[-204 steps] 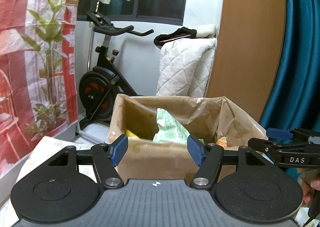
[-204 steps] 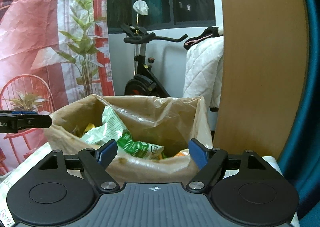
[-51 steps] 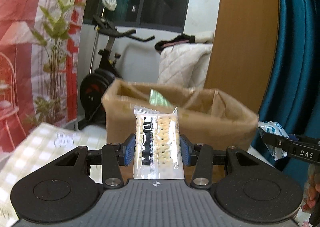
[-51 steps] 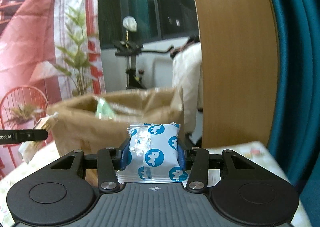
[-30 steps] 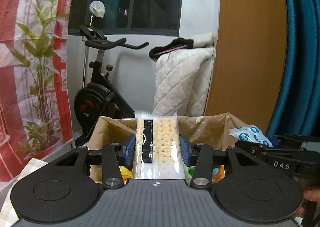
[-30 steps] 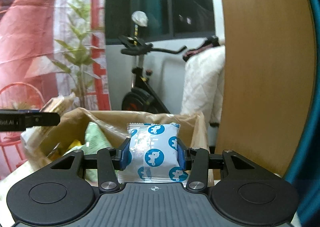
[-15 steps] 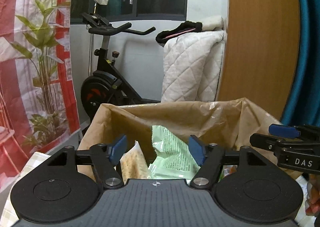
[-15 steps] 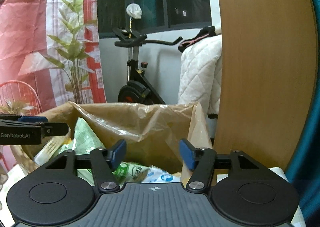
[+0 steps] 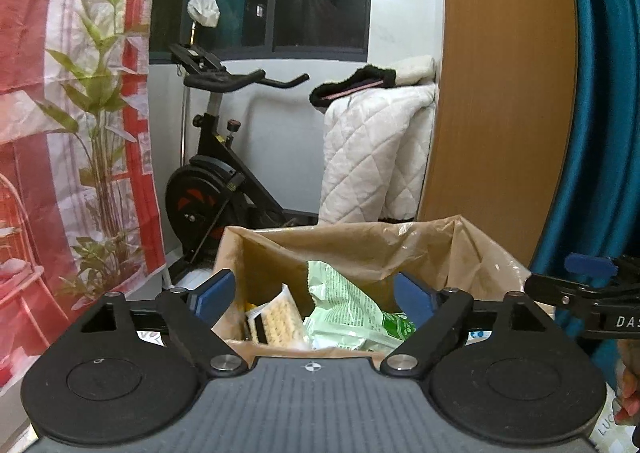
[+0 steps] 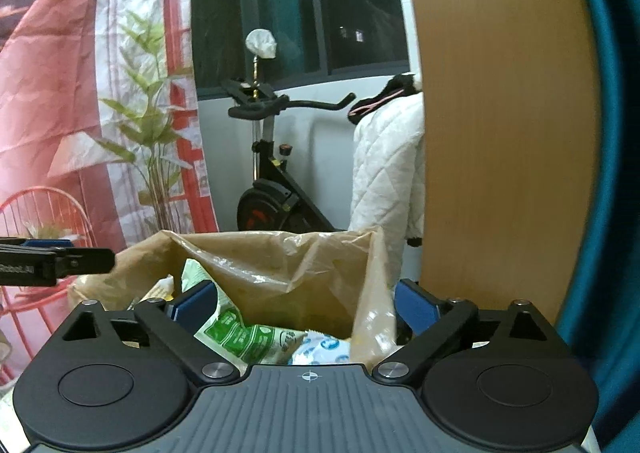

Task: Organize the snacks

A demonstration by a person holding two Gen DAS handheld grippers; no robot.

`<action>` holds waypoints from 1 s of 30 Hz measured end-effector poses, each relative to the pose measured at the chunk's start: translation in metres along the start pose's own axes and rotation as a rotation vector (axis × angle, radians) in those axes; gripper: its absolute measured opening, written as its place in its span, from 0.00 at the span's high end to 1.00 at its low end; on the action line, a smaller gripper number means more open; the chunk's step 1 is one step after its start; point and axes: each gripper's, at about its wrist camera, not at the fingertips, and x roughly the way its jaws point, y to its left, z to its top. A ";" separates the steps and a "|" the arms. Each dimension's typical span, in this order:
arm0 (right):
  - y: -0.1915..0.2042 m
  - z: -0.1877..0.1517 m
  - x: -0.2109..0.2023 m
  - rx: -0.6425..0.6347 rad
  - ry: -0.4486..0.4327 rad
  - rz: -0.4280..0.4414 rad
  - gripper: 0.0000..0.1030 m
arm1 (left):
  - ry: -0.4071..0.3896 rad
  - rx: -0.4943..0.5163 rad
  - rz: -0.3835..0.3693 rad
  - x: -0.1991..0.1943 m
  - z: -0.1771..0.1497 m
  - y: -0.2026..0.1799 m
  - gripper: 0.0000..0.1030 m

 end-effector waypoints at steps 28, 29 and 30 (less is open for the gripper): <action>0.064 0.025 -0.124 -0.073 -0.039 -0.051 0.01 | -0.111 -0.011 0.146 -0.124 0.015 -0.025 0.04; 0.065 0.026 -0.125 -0.073 -0.038 -0.048 0.01 | -0.114 -0.006 0.147 -0.124 0.016 -0.025 0.04; 0.066 0.026 -0.125 -0.072 -0.038 -0.043 0.01 | -0.115 -0.001 0.147 -0.125 0.016 -0.027 0.04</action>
